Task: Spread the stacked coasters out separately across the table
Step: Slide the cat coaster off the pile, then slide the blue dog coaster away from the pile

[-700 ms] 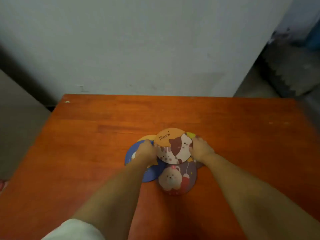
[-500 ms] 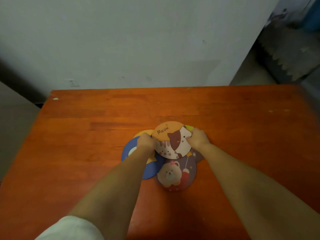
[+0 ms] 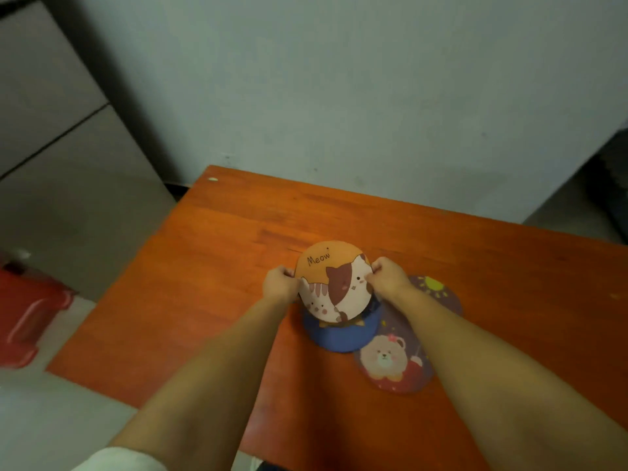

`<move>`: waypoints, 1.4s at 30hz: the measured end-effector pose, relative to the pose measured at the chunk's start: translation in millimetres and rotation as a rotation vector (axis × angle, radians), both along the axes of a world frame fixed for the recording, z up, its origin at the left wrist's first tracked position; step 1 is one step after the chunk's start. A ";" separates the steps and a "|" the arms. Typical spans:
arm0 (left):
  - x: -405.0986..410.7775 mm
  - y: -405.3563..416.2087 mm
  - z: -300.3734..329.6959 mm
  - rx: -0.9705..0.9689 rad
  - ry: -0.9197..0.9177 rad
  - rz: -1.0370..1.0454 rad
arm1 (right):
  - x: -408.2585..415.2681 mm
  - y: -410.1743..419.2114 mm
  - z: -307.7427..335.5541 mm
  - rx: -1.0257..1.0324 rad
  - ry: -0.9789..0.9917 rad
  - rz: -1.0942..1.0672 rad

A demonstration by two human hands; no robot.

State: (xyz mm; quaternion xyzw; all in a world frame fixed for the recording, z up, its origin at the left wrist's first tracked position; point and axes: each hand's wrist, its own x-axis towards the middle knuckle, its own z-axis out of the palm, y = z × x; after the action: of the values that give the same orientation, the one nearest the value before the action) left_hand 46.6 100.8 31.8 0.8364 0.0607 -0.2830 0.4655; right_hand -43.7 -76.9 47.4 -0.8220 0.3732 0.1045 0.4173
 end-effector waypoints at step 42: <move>-12.0 -3.3 -35.5 0.377 -0.126 -0.412 | -43.0 7.9 -31.2 -0.238 0.247 0.000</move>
State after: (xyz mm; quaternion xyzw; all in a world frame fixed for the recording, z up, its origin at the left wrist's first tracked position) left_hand 34.6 97.6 -3.8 0.9189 -0.0879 -0.3027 0.2372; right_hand -86.8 -69.0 16.2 -0.8466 0.4312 0.1596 0.2681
